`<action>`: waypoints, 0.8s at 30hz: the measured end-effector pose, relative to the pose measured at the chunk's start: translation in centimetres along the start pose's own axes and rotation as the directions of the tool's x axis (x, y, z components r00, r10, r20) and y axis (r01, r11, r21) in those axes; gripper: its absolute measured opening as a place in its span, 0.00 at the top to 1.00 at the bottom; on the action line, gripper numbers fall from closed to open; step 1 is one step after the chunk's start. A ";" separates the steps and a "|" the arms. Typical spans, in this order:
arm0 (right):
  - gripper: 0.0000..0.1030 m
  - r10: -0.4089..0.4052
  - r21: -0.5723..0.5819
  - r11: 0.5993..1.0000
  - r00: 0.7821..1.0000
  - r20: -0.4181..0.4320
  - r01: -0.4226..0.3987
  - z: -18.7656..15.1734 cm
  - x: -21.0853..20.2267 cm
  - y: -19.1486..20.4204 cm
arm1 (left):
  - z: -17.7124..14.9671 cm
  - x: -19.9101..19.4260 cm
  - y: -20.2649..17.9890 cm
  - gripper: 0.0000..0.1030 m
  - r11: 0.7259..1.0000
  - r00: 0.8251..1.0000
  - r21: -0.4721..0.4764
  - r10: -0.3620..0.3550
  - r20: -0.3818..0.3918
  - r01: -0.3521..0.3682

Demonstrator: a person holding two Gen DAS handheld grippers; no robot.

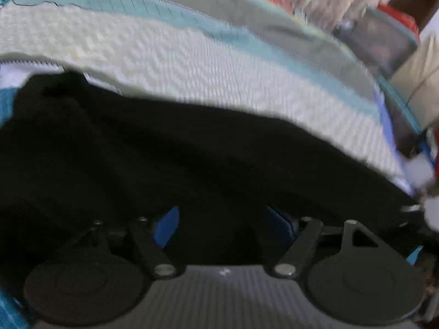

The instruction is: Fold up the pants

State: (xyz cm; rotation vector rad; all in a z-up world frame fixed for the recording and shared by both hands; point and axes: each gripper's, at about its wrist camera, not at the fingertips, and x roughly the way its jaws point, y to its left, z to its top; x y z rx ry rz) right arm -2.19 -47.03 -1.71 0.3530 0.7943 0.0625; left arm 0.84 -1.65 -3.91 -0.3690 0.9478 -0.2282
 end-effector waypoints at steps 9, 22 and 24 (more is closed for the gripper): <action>0.76 -0.149 0.247 0.962 0.982 0.114 0.117 -0.5 -3.6 -10.1 | -0.6 1.6 -6.9 0.26 0.986 0.998 0.167 0.037 -0.048 -0.028; 0.75 -0.076 0.244 0.969 0.984 0.164 0.035 -1.5 -4.8 -13.6 | -2.7 4.0 -12.1 0.12 0.913 0.948 0.296 0.311 -0.063 -0.280; 0.75 -0.069 0.257 0.966 0.982 0.174 0.022 -1.7 -5.0 -13.8 | -2.7 4.1 -12.4 0.11 0.909 0.944 0.300 0.323 -0.063 -0.291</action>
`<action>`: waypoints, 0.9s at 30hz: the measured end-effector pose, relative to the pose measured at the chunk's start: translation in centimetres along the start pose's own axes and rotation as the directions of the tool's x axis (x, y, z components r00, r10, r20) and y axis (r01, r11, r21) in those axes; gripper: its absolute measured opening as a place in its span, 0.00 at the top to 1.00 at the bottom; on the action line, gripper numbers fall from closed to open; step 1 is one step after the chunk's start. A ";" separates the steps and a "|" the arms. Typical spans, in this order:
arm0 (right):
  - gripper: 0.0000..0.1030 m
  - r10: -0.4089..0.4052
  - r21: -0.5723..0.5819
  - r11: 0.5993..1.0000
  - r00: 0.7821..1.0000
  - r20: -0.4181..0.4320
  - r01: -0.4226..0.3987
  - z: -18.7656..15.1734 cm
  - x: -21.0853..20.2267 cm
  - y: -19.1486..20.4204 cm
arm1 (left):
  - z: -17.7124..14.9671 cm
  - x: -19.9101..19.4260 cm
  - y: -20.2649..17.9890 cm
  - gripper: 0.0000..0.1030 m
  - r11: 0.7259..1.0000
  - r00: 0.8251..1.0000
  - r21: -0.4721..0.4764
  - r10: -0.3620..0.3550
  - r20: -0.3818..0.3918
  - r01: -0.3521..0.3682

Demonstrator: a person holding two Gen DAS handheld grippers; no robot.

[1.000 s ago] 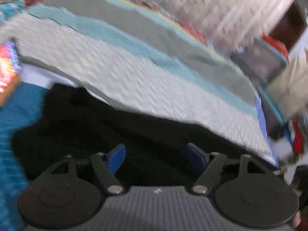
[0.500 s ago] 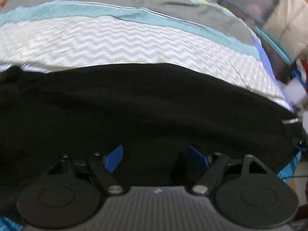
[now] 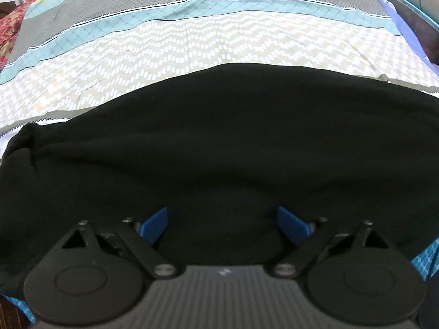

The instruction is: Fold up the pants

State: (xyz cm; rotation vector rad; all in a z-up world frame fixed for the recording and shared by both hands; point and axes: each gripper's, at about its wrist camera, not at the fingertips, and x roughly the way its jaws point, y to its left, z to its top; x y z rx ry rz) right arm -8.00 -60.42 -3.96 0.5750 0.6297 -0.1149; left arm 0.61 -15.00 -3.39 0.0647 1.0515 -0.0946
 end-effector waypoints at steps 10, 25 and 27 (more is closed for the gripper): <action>0.75 0.022 0.034 0.999 0.999 0.026 -0.023 -0.2 -0.7 -0.6 | 0.1 -0.1 -0.2 0.09 0.999 0.999 -0.005 0.034 -0.009 -0.034; 0.29 0.145 0.045 0.988 0.987 0.071 -0.149 -0.9 -1.1 -0.4 | 2.4 -3.5 -4.0 0.08 0.999 0.998 0.039 0.020 0.051 -0.022; 0.23 0.155 0.011 0.988 0.985 0.073 -0.156 -1.0 -1.0 0.2 | 2.9 -3.8 -5.5 0.08 0.998 0.998 0.063 -0.006 0.064 0.002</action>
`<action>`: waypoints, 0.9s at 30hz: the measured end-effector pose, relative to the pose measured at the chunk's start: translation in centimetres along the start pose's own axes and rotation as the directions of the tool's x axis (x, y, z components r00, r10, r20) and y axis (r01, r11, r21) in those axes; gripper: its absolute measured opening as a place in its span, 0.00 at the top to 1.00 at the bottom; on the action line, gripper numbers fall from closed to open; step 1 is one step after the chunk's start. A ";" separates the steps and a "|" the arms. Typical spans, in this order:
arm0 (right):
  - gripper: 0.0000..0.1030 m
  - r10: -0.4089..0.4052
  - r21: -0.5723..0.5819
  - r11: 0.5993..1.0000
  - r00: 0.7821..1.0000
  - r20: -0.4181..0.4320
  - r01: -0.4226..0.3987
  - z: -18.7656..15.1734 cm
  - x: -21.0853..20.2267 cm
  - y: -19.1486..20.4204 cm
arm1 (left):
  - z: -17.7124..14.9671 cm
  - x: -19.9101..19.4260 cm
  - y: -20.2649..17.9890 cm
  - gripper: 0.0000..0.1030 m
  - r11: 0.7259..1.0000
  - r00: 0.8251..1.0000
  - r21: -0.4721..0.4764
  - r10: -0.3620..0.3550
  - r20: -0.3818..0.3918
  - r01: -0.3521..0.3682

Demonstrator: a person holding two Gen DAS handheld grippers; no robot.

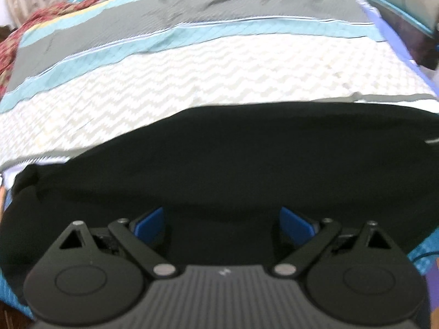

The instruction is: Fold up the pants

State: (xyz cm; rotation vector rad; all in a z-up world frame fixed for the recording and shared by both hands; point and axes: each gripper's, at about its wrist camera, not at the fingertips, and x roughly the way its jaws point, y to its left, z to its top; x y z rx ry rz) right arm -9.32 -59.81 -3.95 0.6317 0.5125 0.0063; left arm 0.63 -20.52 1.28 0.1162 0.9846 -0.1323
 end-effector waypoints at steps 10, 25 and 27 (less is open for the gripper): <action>0.17 0.049 0.022 0.999 0.998 0.025 -0.050 -0.4 -0.3 -0.4 | 0.7 0.9 -9.0 0.06 0.971 0.997 0.227 -0.080 0.014 0.075; 0.38 -0.002 0.174 0.984 0.988 0.155 -0.026 2.2 -3.7 -7.7 | 0.2 3.3 -10.7 0.06 0.973 0.994 0.210 -0.085 -0.067 0.097; 0.38 0.024 0.197 0.979 0.989 0.147 -0.053 2.9 -2.4 -8.5 | 0.2 3.3 -10.7 0.06 0.974 0.994 0.205 -0.080 -0.070 0.093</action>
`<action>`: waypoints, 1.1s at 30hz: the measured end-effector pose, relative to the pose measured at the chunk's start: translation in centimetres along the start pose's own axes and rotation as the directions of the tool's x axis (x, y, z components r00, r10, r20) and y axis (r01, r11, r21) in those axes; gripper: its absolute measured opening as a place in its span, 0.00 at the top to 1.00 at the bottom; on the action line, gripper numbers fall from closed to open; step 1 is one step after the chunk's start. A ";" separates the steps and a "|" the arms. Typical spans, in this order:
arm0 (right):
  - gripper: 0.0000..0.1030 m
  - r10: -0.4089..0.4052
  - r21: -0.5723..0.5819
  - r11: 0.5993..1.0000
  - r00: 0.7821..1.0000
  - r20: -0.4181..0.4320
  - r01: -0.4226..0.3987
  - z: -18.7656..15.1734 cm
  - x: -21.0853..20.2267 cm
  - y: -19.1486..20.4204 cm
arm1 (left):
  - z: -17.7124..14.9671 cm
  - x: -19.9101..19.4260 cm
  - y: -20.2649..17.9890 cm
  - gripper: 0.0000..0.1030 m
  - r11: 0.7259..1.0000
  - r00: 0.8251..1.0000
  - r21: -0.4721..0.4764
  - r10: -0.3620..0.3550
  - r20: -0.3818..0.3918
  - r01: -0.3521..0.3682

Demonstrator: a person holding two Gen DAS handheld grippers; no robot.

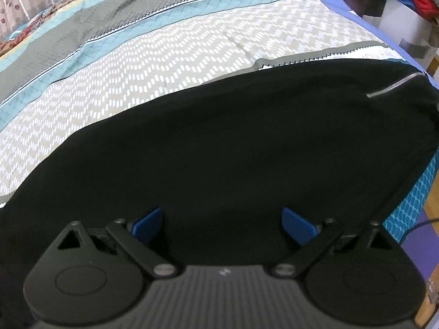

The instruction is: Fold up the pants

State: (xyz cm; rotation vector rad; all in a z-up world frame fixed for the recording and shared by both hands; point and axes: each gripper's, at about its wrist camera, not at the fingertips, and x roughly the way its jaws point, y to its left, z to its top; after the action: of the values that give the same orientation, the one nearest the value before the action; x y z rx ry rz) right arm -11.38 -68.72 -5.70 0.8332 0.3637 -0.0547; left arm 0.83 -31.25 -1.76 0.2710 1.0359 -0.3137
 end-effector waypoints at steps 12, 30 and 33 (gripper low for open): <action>0.84 0.056 -0.034 0.998 0.998 -0.007 -0.056 2.0 3.4 2.9 | -0.1 -1.5 1.8 0.05 0.996 0.999 -0.084 -0.004 0.053 0.008; 0.71 -0.047 -0.732 0.566 0.871 -0.488 -0.380 -17.5 8.8 26.9 | -6.1 -6.2 19.3 0.04 0.810 0.975 -0.566 -0.033 0.218 0.154; 0.39 -0.045 -0.785 0.457 0.871 -0.490 -0.418 -18.6 7.5 28.0 | -9.1 -7.2 23.0 0.04 0.762 0.973 -0.628 -0.013 0.229 0.158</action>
State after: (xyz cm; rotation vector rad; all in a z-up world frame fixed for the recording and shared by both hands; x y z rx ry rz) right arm -4.55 -35.45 0.33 -0.2062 0.6543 0.5389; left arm -1.12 -5.84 1.80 -0.4341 0.8864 -0.0482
